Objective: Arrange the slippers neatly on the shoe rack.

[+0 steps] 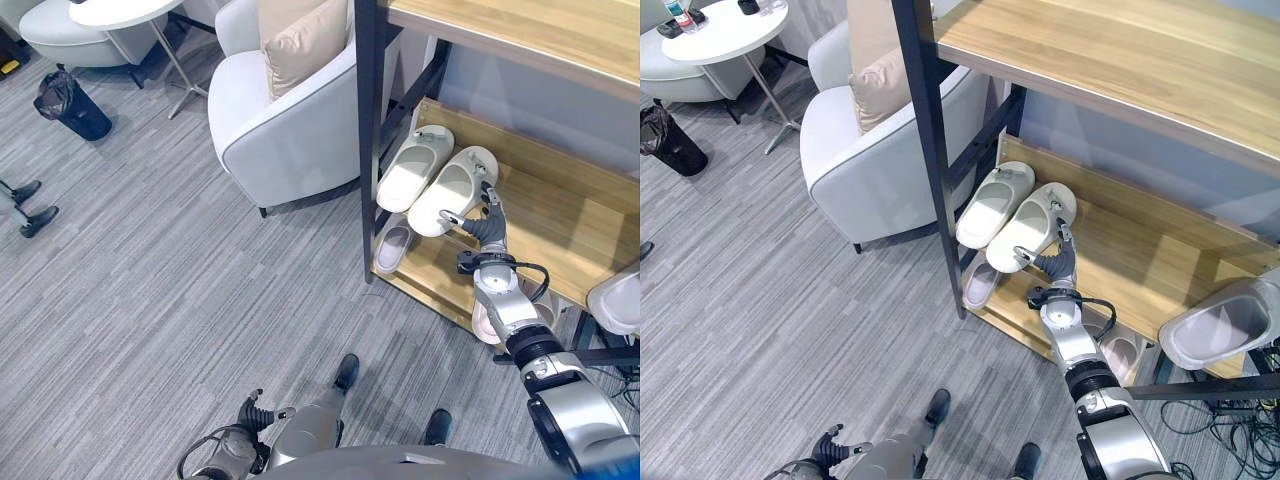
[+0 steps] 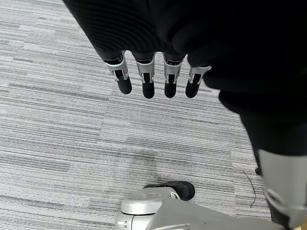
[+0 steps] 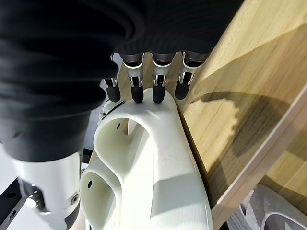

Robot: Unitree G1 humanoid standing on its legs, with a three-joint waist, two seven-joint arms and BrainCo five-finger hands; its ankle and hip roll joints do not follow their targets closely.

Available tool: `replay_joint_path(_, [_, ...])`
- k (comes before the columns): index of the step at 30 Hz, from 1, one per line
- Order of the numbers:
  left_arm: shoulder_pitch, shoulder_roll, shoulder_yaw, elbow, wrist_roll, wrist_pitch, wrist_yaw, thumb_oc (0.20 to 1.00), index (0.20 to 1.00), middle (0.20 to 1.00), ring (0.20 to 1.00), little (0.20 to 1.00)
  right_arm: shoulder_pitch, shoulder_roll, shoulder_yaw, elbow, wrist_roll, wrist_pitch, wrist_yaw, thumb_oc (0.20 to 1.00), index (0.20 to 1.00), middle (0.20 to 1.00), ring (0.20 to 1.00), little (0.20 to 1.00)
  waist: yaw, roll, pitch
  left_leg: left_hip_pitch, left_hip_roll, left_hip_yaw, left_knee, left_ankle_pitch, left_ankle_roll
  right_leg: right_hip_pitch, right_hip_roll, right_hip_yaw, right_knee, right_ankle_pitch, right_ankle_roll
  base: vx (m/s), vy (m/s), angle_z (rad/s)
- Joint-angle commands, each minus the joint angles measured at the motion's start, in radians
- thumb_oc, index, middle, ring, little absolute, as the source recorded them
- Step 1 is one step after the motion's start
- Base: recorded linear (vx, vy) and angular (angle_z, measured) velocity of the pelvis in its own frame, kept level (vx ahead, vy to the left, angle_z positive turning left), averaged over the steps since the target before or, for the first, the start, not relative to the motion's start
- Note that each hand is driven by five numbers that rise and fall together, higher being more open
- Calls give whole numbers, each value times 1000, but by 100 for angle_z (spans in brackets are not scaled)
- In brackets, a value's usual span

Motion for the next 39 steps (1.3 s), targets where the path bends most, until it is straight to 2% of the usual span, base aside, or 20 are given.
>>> replay_joint_path(1, [-23,-34,-39,100,5,1,-6,1000,1000,1000,1000,1000,-49,-59,-56,-41,9,-54,-72,1000,1000,1000,1000,1000,22,-5,6,50,-16,-20,5,-144,-7,1,-25,7,30,3,15,0,0,0])
replay_joint_path(6, [-14,-33,-21,104,19,9,5,1000,1000,1000,1000,1000,3,-97,-158,-147,5,-75,-140,1000,1000,1000,1000,1000,8,-1,4,61,-12,-15,5,-151,-6,7,-25,9,34,-4,15,3,-7,-1])
replay_joint_path(11, [1,-37,-8,98,38,7,2,1000,1000,1000,1000,1000,94,-166,-221,-206,-104,-40,-163,1000,1000,1000,1000,1000,-12,1,-1,76,-5,-3,5,-157,-6,11,-22,18,39,-8,15,-2,-24,-5])
replay_joint_path(13, [2,-39,-1,92,45,3,2,1000,1000,1000,1000,1000,128,-204,-243,-200,-188,-4,-187,1000,1000,1000,1000,1000,-24,5,-1,80,-2,5,5,-159,-6,10,-20,25,38,-8,13,-21,-26,-9])
replay_joint_path(17, [5,-46,3,84,54,0,9,1000,1000,1000,1000,1000,175,-224,-279,-222,-267,34,-217,1000,1000,1000,1000,1000,-38,10,1,84,2,14,5,-161,-5,10,-16,35,41,-9,12,-14,-13,-8])
replay_joint_path(20, [9,-50,7,85,51,3,15,1000,1000,1000,1000,1000,214,-198,-325,-260,-221,20,-235,1000,1000,1000,1000,1000,-52,15,-4,92,7,20,5,-165,-3,12,-13,42,40,-13,10,0,-8,-10])
replay_joint_path(23, [10,-50,13,86,49,3,14,1000,1000,1000,1000,1000,240,-197,-341,-288,-236,18,-241,1000,1000,1000,1000,1000,-58,14,-6,94,7,23,5,-167,-4,14,-10,47,38,-14,8,-2,-9,-6])
replay_joint_path(30, [22,-59,18,89,72,5,21,1000,1000,1000,1000,1000,302,-190,-380,-279,-312,63,-290,1000,1000,1000,1000,1000,-78,12,-14,107,9,30,5,-176,-1,13,-9,56,45,-16,8,0,-12,-4])
replay_joint_path(33, [20,-60,24,88,68,7,30,1000,1000,1000,1000,1000,314,-185,-371,-252,-346,110,-303,1000,1000,1000,1000,1000,-82,12,-14,108,8,35,5,-177,-1,12,-9,61,46,-15,7,0,0,0])
replay_joint_path(39, [10,-62,24,89,57,16,36,1000,1000,1000,1000,1000,328,-138,-345,-221,-291,117,-283,1000,1000,1000,1000,1000,-92,9,-12,112,8,41,5,-180,2,11,-9,68,48,-14,7,-1,-3,-2])
